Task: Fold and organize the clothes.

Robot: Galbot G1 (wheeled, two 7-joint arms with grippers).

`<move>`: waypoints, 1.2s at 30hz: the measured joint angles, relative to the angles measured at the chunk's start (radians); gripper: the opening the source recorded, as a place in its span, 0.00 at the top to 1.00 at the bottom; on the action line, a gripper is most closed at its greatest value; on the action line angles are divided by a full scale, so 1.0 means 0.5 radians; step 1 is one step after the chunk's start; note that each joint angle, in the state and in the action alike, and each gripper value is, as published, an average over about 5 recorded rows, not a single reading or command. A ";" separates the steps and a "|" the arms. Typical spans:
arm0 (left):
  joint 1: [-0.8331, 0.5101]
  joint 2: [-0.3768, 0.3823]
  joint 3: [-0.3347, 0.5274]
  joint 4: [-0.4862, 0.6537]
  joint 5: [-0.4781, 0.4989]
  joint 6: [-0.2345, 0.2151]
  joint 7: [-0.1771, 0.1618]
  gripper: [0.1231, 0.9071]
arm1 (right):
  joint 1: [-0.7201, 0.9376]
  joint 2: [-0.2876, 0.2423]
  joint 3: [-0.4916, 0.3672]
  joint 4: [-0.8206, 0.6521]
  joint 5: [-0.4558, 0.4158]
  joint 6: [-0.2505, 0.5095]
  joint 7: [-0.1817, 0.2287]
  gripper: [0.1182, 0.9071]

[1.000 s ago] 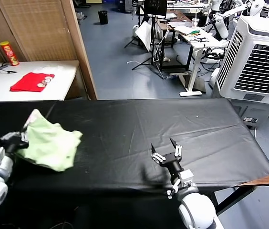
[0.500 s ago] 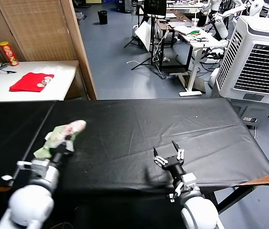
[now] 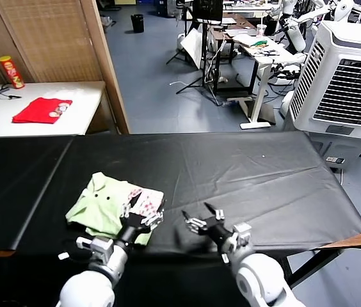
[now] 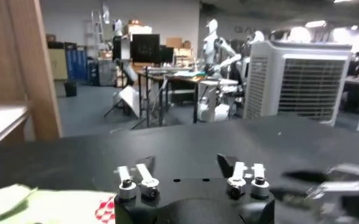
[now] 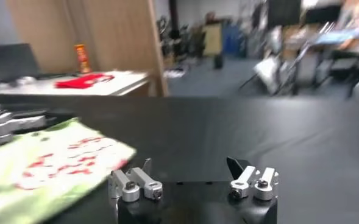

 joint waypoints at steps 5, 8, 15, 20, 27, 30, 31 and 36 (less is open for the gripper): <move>0.038 -0.007 -0.045 -0.012 0.004 -0.049 -0.010 0.14 | 0.174 0.060 -0.159 -0.138 0.176 -0.061 0.013 0.14; 0.071 -0.027 -0.075 -0.013 0.013 -0.084 -0.013 0.14 | 0.278 0.113 -0.238 -0.254 0.234 -0.083 0.043 0.14; 0.154 -0.074 -0.134 -0.022 0.021 -0.169 -0.035 0.14 | 0.441 0.246 -0.290 -0.512 0.405 -0.133 0.121 0.22; 0.193 -0.091 -0.162 -0.035 0.020 -0.212 -0.056 0.14 | 0.489 0.316 -0.297 -0.640 0.357 -0.087 0.055 0.48; 0.232 -0.123 -0.185 -0.042 0.022 -0.275 -0.085 0.14 | 0.553 0.268 -0.322 -0.745 -0.119 0.181 -0.199 0.94; 0.249 -0.129 -0.197 -0.032 0.025 -0.311 -0.097 0.14 | 0.584 0.190 -0.301 -0.757 -0.485 0.374 -0.325 0.98; 0.255 -0.128 -0.201 -0.026 0.027 -0.327 -0.106 0.14 | 0.591 0.152 -0.290 -0.754 -0.609 0.437 -0.359 0.97; 0.276 -0.101 -0.232 0.019 0.034 -0.380 -0.139 0.14 | 0.561 -0.109 -0.215 -0.694 -0.990 0.693 -0.441 0.92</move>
